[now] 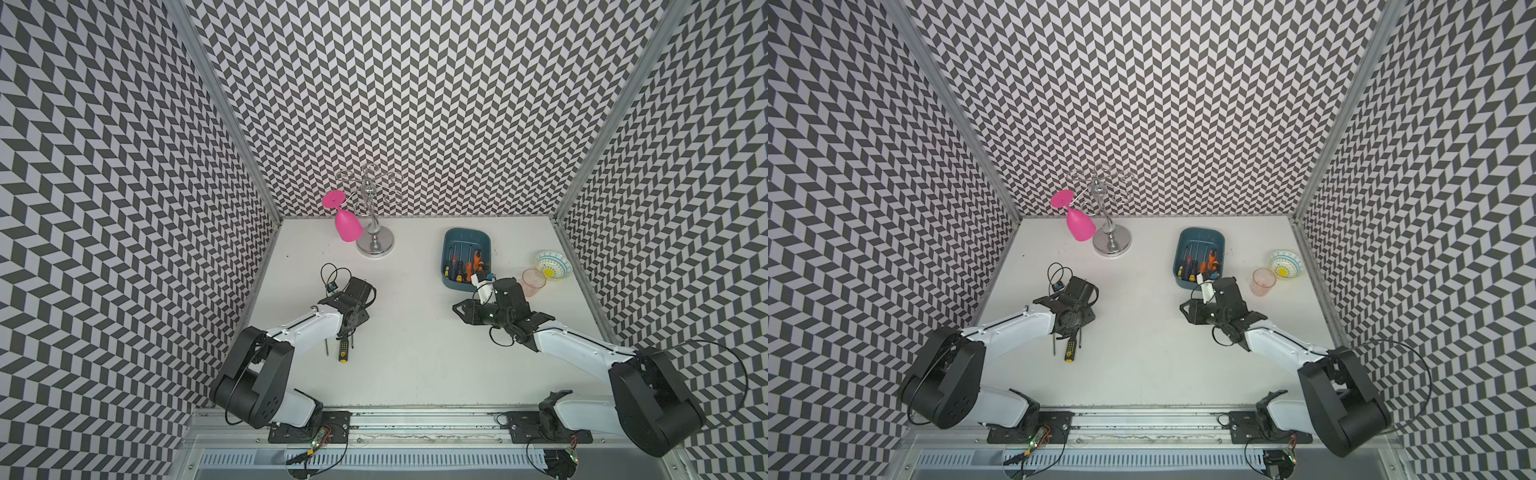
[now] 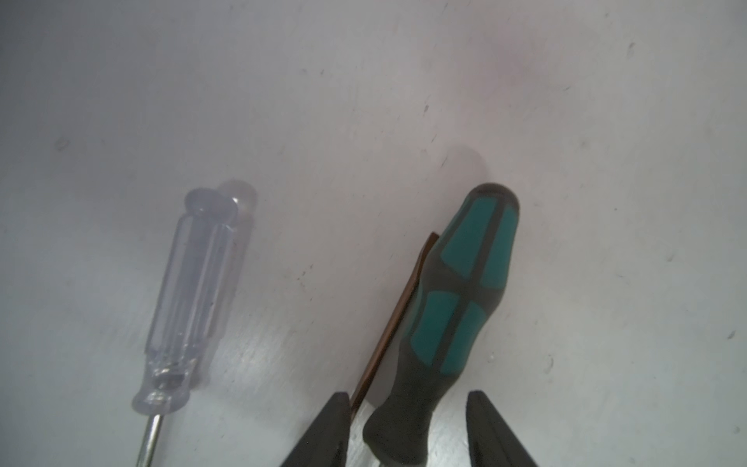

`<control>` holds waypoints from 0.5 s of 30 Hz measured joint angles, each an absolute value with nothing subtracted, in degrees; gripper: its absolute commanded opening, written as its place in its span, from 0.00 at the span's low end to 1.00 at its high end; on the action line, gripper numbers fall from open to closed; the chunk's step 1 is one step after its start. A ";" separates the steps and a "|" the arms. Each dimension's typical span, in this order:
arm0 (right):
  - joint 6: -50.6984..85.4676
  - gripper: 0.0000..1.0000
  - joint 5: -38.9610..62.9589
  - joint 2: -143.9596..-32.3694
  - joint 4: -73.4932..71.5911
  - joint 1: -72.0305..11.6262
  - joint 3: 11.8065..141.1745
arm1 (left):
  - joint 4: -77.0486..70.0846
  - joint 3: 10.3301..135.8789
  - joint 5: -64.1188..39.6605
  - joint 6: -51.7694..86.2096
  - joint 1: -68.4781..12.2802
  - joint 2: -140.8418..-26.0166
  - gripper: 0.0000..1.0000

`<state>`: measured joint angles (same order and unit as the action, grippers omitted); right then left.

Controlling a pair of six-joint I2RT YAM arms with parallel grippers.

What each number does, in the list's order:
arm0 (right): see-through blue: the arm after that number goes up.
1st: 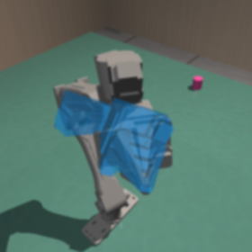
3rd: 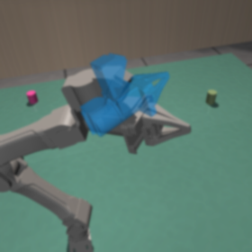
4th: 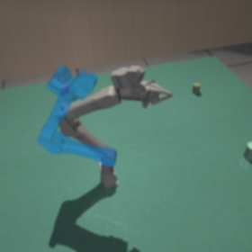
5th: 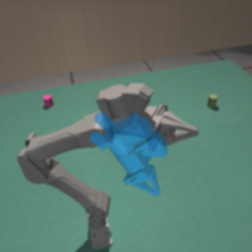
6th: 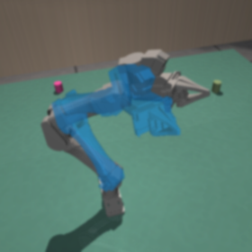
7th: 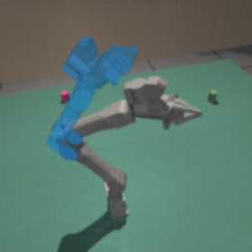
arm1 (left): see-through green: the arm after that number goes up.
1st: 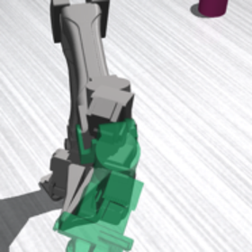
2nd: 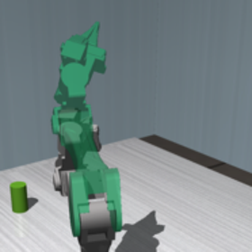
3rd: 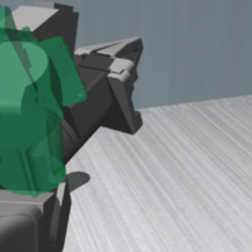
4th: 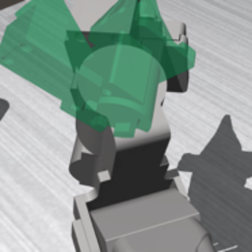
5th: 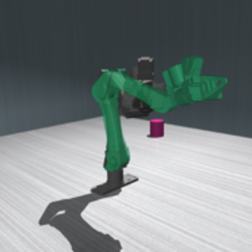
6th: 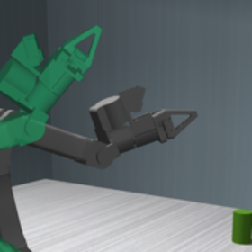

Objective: Put the screwdriver on the desktop into the storage box
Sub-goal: Pick up the screwdriver from the center of the board.

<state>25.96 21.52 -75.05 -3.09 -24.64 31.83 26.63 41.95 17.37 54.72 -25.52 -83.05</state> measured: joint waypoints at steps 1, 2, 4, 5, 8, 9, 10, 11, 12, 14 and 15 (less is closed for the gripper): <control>25.96 0.43 21.52 -75.05 -3.11 -24.64 31.79 | 26.63 42.02 17.34 54.70 -25.56 -83.05 0.49; 25.96 0.43 21.54 -75.05 -3.11 -24.64 31.75 | 26.61 42.02 17.34 54.68 -25.76 -83.05 0.48; 25.96 0.43 21.54 -75.07 -3.11 -24.64 31.70 | 26.61 42.02 17.30 54.61 -25.91 -83.05 0.47; 25.96 0.43 21.56 -75.07 -3.14 -24.64 31.70 | 26.59 42.02 17.28 54.52 -26.09 -83.05 0.46; 25.96 0.43 21.56 -75.07 -3.14 -24.64 31.70 | 26.39 42.02 17.23 54.48 -26.52 -83.44 0.44; 25.96 0.43 21.56 -75.07 -3.14 -24.64 31.70 | 26.24 42.02 17.21 54.48 -26.79 -83.70 0.44; 25.96 0.43 21.56 -75.07 -3.14 -24.64 31.70 | 26.17 42.02 17.19 54.41 -27.07 -83.90 0.44; 25.96 0.43 21.56 -75.09 -3.16 -24.64 31.70 | 26.09 42.02 17.17 54.26 -27.40 -84.05 0.43; 25.96 0.43 21.56 -75.11 -3.18 -24.64 31.70 | 25.93 42.02 17.10 54.22 -27.66 -84.23 0.43; 25.96 0.43 21.58 -75.16 -3.22 -24.64 31.70 | 25.54 42.04 16.99 54.00 -27.88 -84.71 0.43; 25.96 0.43 21.58 -75.22 -3.25 -24.64 31.70 | 25.36 42.09 16.97 53.87 -28.03 -85.21 0.43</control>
<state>25.96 21.58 -75.22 -3.25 -24.64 31.70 25.36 42.09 16.97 53.87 -28.03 -85.21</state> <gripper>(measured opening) 0.435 0.434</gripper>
